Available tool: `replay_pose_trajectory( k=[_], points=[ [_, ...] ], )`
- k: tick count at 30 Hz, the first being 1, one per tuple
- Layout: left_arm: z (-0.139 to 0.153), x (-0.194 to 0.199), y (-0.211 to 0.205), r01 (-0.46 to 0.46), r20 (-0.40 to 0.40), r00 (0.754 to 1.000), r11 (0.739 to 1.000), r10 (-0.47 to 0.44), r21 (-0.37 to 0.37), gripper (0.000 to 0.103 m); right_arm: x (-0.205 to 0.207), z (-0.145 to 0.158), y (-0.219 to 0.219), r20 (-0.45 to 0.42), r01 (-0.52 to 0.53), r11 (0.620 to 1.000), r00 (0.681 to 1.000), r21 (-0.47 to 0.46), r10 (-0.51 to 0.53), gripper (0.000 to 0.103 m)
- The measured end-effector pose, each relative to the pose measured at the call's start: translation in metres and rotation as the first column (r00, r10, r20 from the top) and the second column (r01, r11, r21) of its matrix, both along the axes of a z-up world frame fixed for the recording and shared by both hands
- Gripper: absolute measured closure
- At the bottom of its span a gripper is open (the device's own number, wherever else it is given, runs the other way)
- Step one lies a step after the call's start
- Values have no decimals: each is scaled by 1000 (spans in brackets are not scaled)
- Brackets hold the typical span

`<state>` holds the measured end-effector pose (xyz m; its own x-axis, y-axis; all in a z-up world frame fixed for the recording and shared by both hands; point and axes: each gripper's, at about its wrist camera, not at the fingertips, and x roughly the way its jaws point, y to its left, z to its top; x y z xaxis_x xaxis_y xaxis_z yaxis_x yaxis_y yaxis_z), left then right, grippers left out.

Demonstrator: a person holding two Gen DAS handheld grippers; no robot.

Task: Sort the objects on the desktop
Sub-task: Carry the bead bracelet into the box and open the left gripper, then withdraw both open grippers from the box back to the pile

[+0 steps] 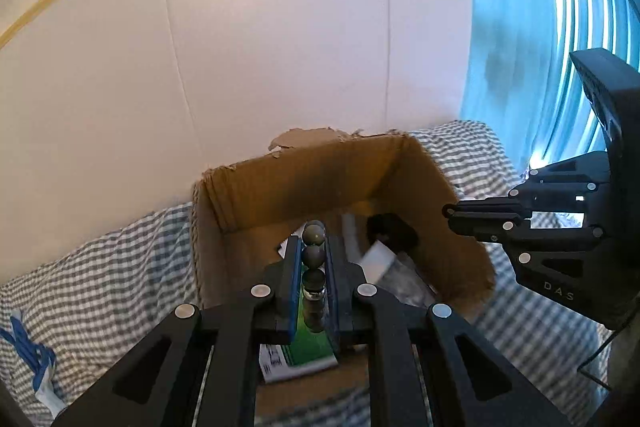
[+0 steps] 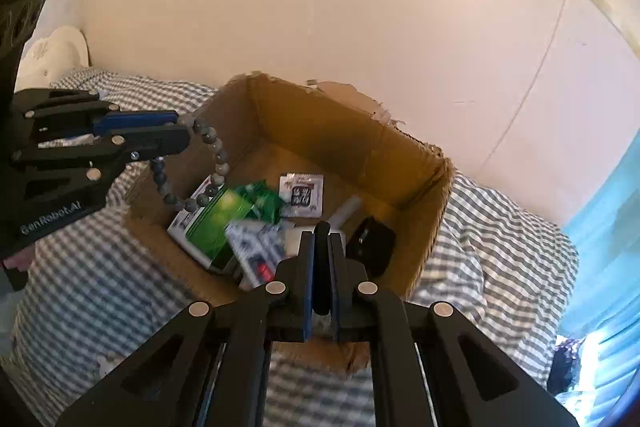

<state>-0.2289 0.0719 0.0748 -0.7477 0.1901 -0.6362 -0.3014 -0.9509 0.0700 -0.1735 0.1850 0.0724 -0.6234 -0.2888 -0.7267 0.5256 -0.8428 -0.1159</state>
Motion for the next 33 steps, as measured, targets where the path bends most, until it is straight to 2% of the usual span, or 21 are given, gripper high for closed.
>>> replay_pose_trajectory(
  k=[6, 7, 9, 10, 11, 12, 14, 15, 20, 26, 30, 33],
  points=[
    [-32, -51, -1, -21, 62, 998, 1000, 21, -4, 92, -52, -24, -4, 51, 8, 1000, 999, -30, -7, 97],
    [-39, -59, 0, -28, 69, 997, 1000, 29, -14, 92, -59, -28, -4, 56, 14, 999, 998, -39, -11, 94],
    [-47, -65, 1, -59, 72, 995, 997, 62, -43, 88, -73, -33, -3, 57, 30, 998, 998, -54, -26, 59],
    [-51, -68, 0, -66, 75, 995, 996, 70, -53, 84, -78, -35, -2, 54, 51, 997, 997, -61, -47, 32],
    [-54, -69, 0, -65, 79, 994, 996, 70, -55, 65, -80, -36, 0, 49, 64, 995, 997, -70, -61, 28],
    [-56, -69, 0, -67, 78, 994, 996, 71, -55, 33, -81, -36, 2, 45, 72, 994, 997, -83, -68, 28],
    [-57, -66, -2, -102, 54, 993, 993, 106, -61, 3, -81, -34, 7, 49, 75, 993, 996, -89, -71, 28],
    [-56, -61, -5, -126, 31, 991, 990, 128, -61, 3, -81, -33, 9, 42, 79, 993, 996, -87, -76, 28],
    [-42, -40, -15, -145, 36, 989, 989, 146, -42, 3, -68, -20, 23, 25, 109, 991, 994, -76, -107, 28],
    [-26, 5, -26, -169, 22, 985, 983, 171, -65, 2, -21, -6, 33, 1, 90, 994, 996, -58, -90, 28],
    [-31, 46, -36, -158, 51, 986, 985, 161, -64, 0, 22, -8, 36, 21, 46, 999, 999, -25, -45, 28],
    [-50, 80, -39, -135, 102, 984, 987, 143, -85, 0, 53, -22, 37, 45, 26, 1000, 999, 6, -27, 28]
  ],
)
